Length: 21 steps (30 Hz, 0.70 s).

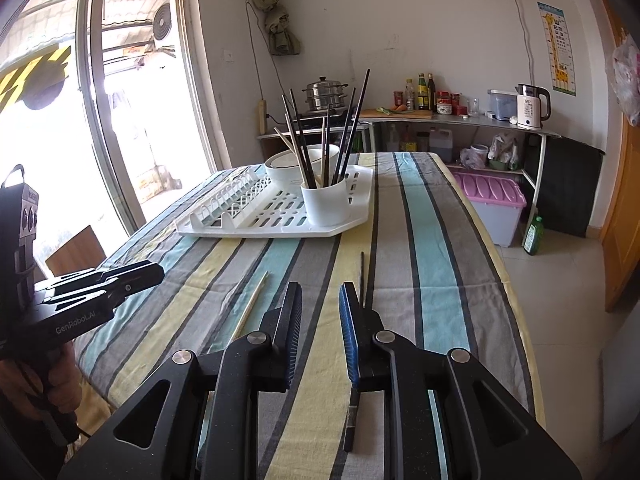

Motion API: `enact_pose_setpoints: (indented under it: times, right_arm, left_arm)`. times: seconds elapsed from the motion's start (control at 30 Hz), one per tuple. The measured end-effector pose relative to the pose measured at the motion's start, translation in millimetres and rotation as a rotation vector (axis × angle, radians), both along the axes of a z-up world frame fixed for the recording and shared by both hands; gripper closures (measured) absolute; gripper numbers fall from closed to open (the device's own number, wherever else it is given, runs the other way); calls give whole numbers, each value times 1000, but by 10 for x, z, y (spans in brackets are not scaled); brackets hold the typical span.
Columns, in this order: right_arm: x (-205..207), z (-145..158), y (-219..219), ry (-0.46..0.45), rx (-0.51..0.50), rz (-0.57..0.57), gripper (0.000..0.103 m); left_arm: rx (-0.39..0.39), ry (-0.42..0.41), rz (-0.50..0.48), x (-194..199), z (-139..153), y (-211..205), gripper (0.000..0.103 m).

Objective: Organize utensils
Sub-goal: 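Move both open tools down to the last chopsticks on the cloth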

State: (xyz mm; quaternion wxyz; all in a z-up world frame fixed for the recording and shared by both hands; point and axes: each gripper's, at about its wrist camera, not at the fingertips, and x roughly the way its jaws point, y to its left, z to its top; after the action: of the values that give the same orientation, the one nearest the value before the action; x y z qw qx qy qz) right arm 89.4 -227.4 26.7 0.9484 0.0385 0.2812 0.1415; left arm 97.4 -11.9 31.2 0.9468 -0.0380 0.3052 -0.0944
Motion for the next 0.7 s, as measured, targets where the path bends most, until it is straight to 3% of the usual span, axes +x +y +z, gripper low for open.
enact_pose_setpoints:
  times: [0.33, 0.47, 0.7]
  right_arm:
    - [119, -66, -3, 33, -18, -1, 83]
    - [296, -121, 0, 68, -27, 2, 83]
    - [651, -229, -4, 131, -69, 0, 83]
  left_arm:
    - [12, 63, -15, 86, -148, -120, 84]
    - [7, 96, -25, 245, -191, -159, 78]
    - [-6, 193, -26, 620, -358, -254, 77]
